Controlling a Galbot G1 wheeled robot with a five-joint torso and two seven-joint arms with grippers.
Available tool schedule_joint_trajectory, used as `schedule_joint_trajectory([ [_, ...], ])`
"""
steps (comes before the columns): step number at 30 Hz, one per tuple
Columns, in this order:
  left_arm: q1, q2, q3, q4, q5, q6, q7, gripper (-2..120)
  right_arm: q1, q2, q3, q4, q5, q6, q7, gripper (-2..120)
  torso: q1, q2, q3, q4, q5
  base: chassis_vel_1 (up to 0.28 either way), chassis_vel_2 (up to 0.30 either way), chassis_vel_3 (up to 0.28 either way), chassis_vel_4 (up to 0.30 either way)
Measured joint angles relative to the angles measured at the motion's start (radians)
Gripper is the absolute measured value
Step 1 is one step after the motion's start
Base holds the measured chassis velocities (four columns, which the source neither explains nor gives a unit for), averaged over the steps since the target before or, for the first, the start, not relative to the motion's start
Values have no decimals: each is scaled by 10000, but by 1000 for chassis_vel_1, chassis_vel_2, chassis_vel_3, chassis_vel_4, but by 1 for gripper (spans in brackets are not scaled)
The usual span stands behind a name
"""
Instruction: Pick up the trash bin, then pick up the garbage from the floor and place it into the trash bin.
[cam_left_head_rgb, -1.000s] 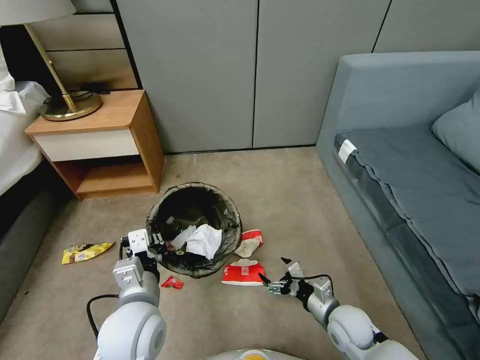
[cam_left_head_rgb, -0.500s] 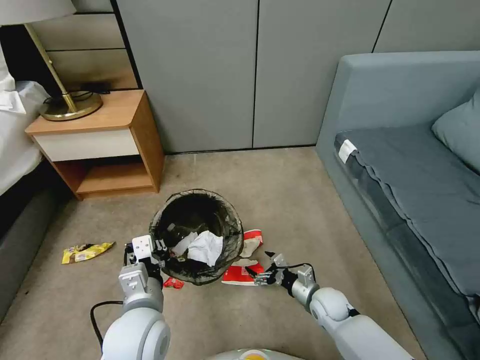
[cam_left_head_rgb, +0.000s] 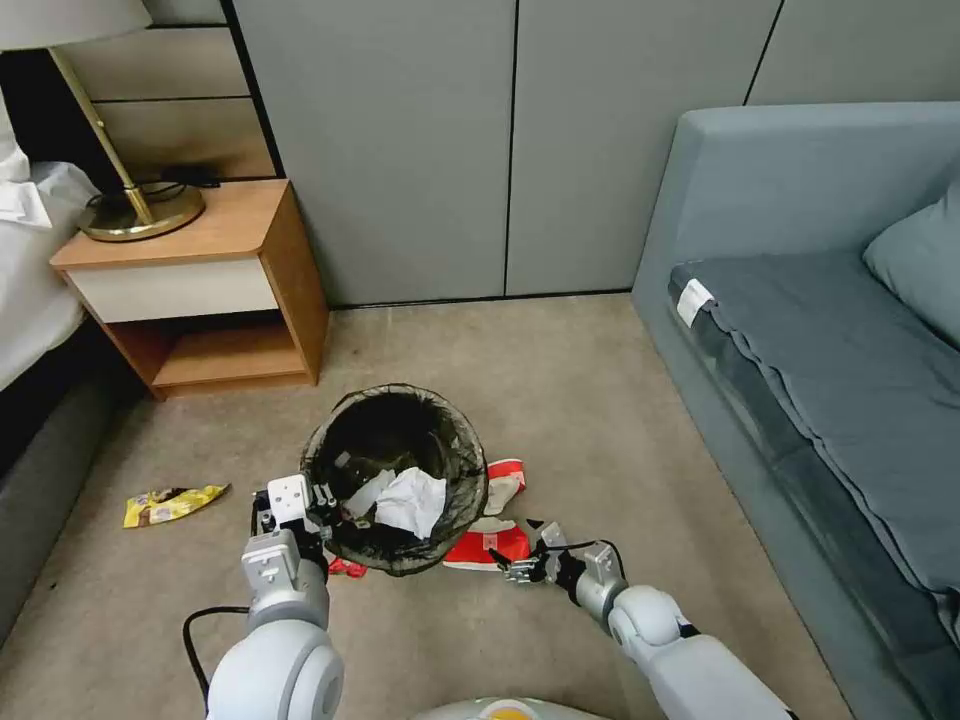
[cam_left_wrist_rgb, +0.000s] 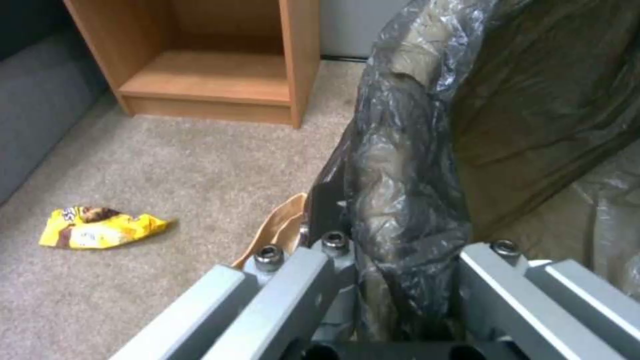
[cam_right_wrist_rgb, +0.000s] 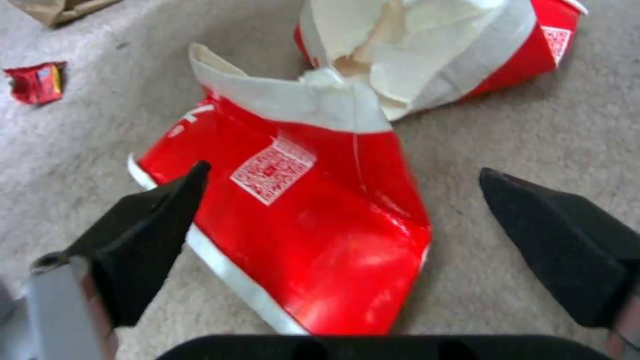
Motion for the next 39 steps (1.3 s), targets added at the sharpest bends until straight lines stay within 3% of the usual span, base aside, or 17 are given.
schedule_joint_trajectory([
  [23, 178, -36, 29, -113, 95, -86, 33, 0, 395, 384, 4, -744, -163, 519, -155, 10, 0, 0, 0, 0, 0, 0, 0, 0, 0],
  [27, 186, -42, 21, -113, 95, -92, 35, 0, 431, 411, -17, -862, -167, 609, -229, 0, 0, 0, 0, 0, 0, 0, 0, 0, 0],
  [39, 117, -24, 12, -122, 87, -100, 40, 0, 343, 405, 76, -696, -37, 832, -138, 0, 0, 0, 0, 0, 0, 0, 0, 0, 0],
])
